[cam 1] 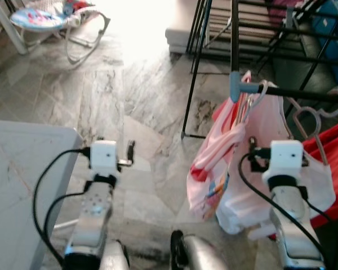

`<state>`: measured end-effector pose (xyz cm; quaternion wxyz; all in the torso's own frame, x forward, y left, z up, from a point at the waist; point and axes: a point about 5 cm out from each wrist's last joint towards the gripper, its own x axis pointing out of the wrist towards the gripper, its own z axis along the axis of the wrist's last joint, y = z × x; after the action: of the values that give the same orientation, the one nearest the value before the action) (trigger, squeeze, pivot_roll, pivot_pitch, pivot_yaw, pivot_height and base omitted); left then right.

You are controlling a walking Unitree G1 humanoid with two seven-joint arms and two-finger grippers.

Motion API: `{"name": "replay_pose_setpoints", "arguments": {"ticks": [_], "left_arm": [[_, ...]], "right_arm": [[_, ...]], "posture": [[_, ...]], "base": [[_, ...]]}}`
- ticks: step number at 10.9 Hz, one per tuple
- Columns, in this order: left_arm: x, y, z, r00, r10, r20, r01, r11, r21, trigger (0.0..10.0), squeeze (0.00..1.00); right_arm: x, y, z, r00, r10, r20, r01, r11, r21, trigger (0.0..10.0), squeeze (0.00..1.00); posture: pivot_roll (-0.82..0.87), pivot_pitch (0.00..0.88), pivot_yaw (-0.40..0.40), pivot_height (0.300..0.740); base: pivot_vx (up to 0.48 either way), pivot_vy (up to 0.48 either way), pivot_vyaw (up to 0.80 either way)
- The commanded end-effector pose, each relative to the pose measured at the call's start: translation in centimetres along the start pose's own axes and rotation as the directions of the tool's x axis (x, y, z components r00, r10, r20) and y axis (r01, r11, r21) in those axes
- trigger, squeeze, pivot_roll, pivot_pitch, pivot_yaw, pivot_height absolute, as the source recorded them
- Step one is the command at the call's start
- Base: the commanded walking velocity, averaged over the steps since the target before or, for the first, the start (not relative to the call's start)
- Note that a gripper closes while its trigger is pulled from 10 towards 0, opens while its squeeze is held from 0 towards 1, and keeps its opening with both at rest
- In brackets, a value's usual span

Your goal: Hang hanger

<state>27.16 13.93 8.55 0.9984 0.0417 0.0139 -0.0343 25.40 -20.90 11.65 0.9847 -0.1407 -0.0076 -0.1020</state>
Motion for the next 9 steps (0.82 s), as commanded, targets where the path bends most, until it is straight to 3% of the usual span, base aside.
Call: {"name": "replay_pose_setpoints", "arguments": {"ticks": [1, 6, 8, 9], "left_arm": [[-0.3, 0.2, -0.3, 1.000, -0.001, -0.022, 0.001, 1.000, 0.001, 10.0, 0.00], [-0.3, 0.2, -0.5, 1.000, -0.002, -0.031, 0.002, 1.000, 0.001, 10.0, 0.00], [-0.3, 0.2, -0.5, 1.000, 0.004, -0.030, -0.004, 1.000, -0.006, 10.0, 0.00], [-0.4, 0.2, -0.6, 0.999, 0.008, -0.033, -0.009, 1.000, -0.009, 10.0, 0.00]], "right_arm": [[-0.1, -0.3, 0.6, 0.999, -0.024, 0.037, 0.025, 0.999, -0.032, 10.0, 1.00], [-0.5, -1.3, 0.1, 0.995, -0.082, 0.065, 0.092, 0.982, -0.166, 10.0, 1.00], [-0.6, -1.8, 0.0, 0.992, -0.103, 0.071, 0.115, 0.973, -0.199, 10.0, 1.00], [-0.5, -1.9, -0.2, 0.993, -0.099, 0.071, 0.113, 0.969, -0.218, 10.0, 0.22]], "posture": [[-0.03, 0.220, -0.047, 0.740], [-0.03, 0.223, -0.045, 0.740], [-0.03, 0.223, -0.045, 0.740], [-0.03, 0.223, -0.045, 0.740]], "base": [[0.000, -0.446, 0.00], [0.000, -0.442, 0.00], [0.000, -0.137, 0.00], [0.000, 0.000, 0.00]]}}
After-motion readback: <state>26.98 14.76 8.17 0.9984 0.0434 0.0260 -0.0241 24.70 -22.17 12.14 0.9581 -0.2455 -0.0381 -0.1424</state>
